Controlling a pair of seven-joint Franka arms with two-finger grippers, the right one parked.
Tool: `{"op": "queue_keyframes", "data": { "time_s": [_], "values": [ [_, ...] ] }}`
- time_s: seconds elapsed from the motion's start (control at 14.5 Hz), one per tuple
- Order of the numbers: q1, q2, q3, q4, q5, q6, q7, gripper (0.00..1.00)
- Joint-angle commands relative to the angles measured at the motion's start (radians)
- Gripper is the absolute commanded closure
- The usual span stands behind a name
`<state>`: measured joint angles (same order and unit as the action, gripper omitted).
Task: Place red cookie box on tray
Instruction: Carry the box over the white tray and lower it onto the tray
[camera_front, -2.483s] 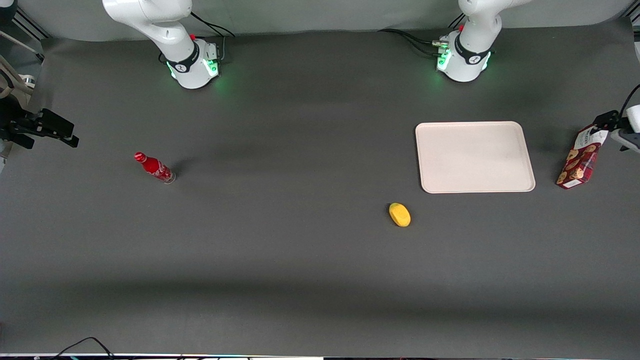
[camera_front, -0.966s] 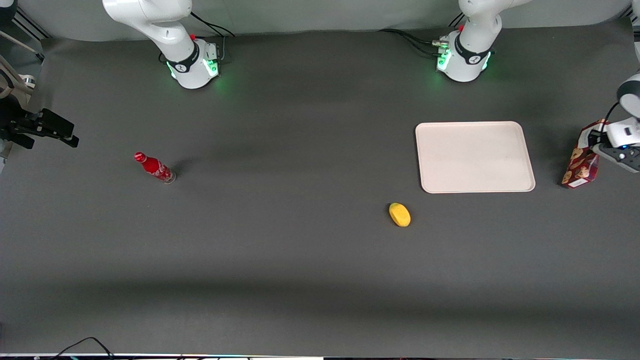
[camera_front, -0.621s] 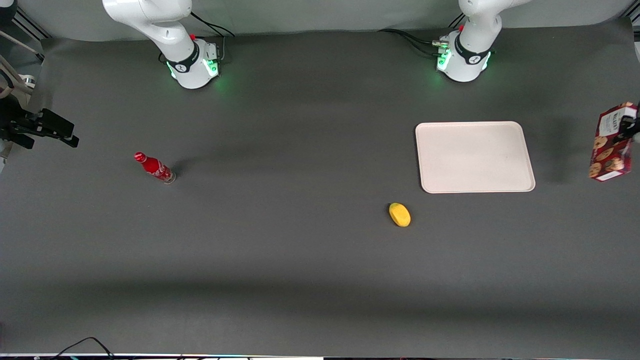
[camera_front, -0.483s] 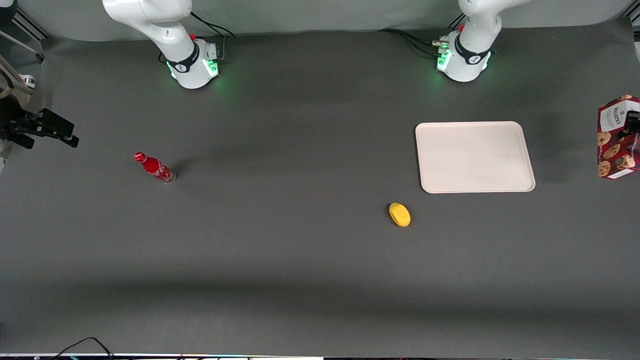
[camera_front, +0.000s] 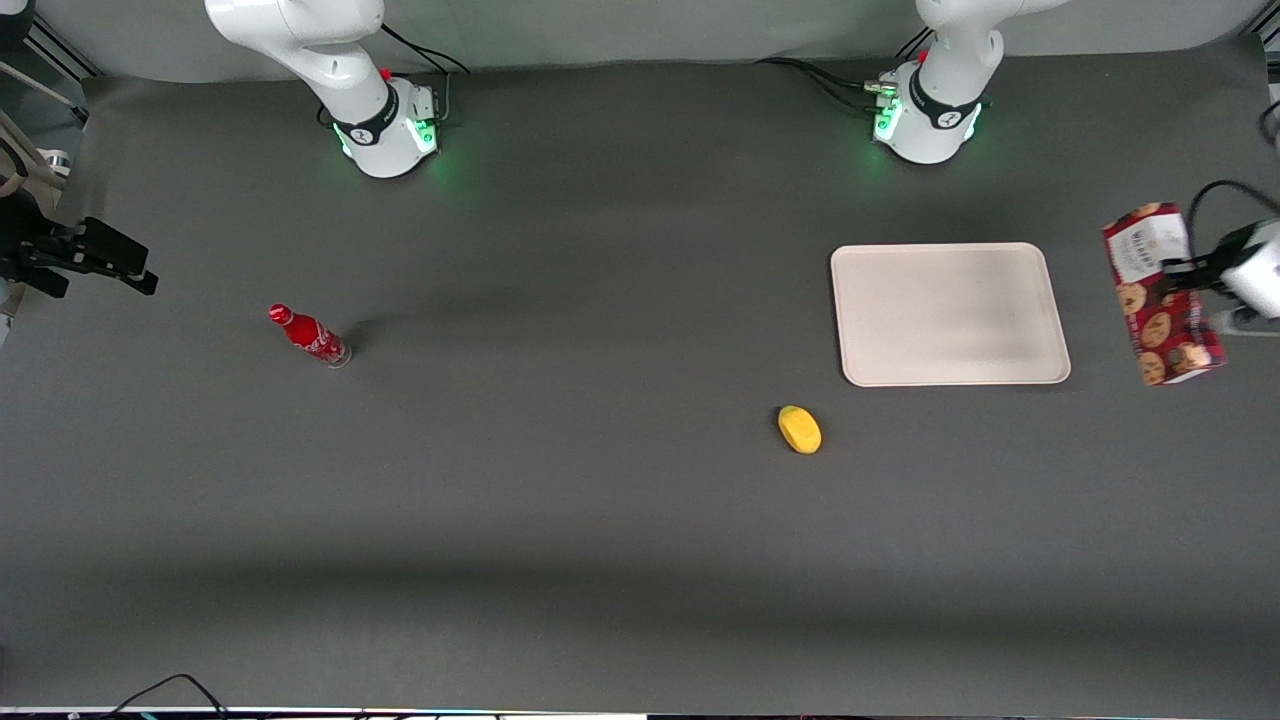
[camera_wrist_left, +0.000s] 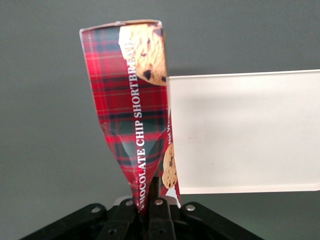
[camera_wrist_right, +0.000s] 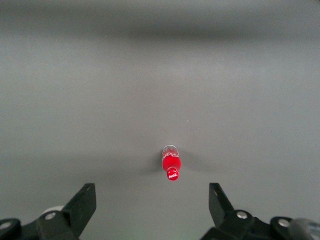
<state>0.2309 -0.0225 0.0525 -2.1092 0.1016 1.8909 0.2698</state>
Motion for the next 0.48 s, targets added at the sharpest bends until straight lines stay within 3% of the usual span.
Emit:
{"op": "queue_keyframes", "data": {
  "time_s": [0.0, 0.41],
  "values": [
    [-0.001, -0.005, -0.025, -0.104, 0.032, 0.040, -0.089, 1.00],
    [-0.002, 0.006, -0.034, -0.337, 0.030, 0.256, -0.072, 1.00]
  ]
}}
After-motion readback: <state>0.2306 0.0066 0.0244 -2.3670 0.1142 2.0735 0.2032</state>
